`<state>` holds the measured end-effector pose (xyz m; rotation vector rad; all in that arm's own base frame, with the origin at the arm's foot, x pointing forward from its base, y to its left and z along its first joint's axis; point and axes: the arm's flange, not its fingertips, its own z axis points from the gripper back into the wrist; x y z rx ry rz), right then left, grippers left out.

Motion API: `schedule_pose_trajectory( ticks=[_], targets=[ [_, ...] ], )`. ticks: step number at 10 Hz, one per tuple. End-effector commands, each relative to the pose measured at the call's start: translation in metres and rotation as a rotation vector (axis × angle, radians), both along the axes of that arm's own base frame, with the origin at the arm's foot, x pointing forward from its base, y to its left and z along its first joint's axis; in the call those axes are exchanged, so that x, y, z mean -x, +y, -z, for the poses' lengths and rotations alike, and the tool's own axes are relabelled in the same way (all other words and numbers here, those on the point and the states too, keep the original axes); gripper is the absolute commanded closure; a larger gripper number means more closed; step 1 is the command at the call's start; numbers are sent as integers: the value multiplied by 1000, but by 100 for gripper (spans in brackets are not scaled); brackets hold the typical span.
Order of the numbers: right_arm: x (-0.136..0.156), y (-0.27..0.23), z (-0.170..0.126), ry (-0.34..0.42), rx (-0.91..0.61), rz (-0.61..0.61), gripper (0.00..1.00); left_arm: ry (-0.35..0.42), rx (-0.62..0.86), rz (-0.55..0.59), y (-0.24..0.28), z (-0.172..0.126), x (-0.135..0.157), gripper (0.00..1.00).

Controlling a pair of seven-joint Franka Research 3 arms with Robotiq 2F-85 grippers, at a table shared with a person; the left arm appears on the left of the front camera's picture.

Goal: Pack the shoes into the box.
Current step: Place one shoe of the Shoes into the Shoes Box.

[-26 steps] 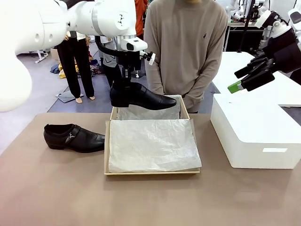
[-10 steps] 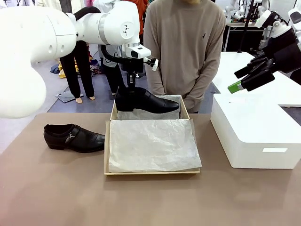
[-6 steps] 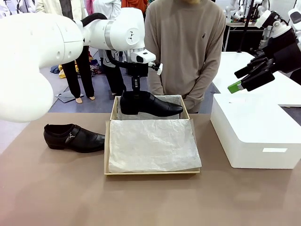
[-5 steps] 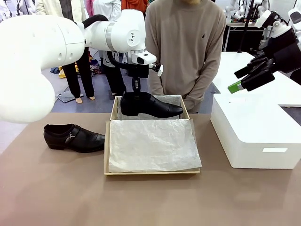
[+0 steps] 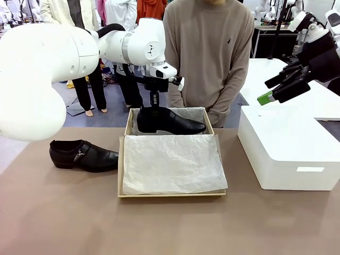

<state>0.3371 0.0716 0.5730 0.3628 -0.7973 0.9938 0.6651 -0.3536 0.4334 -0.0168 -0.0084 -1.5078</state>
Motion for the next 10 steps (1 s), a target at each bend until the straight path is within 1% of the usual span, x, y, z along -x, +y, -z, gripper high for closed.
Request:
schedule_pose_trajectory(
  ticks=[1, 7, 10],
  targets=[
    [-1, 0, 0, -1, -14, -8, 0, -19, 25, 46, 0, -1, -4, 100],
    [-1, 0, 0, -1, -14, -8, 0, 11, 19, 21, 9, 16, -7, 100],
    [-1, 0, 0, -1, -14, -8, 0, 44, 10, 0, 8, 24, -6, 100]
  ],
)
